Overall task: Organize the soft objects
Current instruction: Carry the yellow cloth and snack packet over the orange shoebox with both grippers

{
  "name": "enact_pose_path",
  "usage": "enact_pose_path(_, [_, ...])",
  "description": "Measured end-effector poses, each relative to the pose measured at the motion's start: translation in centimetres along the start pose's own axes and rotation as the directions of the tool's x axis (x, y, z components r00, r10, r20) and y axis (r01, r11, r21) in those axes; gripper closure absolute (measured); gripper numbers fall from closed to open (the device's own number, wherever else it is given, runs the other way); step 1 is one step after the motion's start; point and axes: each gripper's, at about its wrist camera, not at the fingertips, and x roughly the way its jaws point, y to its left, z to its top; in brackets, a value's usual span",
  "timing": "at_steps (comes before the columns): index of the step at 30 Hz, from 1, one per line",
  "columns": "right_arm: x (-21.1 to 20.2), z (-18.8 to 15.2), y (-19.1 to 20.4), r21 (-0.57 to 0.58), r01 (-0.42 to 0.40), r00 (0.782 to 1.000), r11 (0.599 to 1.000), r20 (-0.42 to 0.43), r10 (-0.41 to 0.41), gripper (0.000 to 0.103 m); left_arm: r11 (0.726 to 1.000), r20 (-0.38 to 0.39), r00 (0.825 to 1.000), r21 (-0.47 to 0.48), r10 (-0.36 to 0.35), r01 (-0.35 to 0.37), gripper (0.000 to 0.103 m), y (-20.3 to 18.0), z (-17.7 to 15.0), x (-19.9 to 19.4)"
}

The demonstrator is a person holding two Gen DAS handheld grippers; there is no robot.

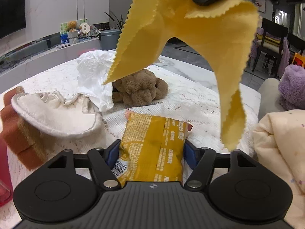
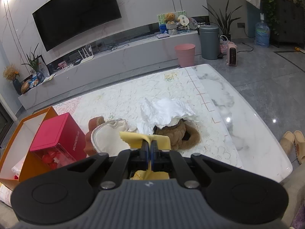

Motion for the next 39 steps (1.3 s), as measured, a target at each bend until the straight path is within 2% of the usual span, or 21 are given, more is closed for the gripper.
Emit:
enact_pose_path(4, [-0.2,0.0,0.0,0.0,0.003,1.0,1.0,0.008,-0.003,0.103,0.998,0.019,1.0,-0.069,-0.003,0.004,0.029,0.5,-0.2,-1.6])
enact_pose_path(10, [-0.9,0.0,0.0,0.011,0.002,1.0,1.0,0.028,-0.003,0.103,0.997,0.037,0.999,-0.072,0.02,-0.017,0.029,1.0,-0.6,-3.7])
enact_pose_path(16, [-1.5,0.3,0.2,0.01,0.0,0.999,1.0,0.048,0.0,0.103,0.989,0.053,0.998,-0.148,0.025,-0.017,0.029,2.3,-0.8,-6.2])
enact_pose_path(22, [-1.6,0.2,0.6,0.006,-0.001,0.999,1.0,0.049,0.001,0.103,0.984,0.055,0.998,-0.179,0.038,-0.028,0.029,3.2,-0.6,-7.7])
enact_pose_path(33, [-1.9,-0.3,2.4,-0.037,-0.022,0.999,0.999,0.045,0.024,0.103,0.987,0.102,0.993,-0.153,0.056,-0.04,0.029,3.9,0.7,-12.0])
enact_pose_path(39, [-1.7,-0.8,3.3,-0.03,-0.034,0.999,0.999,0.034,0.035,0.103,0.991,0.154,0.985,-0.124,0.077,-0.058,0.029,4.7,1.3,-15.6])
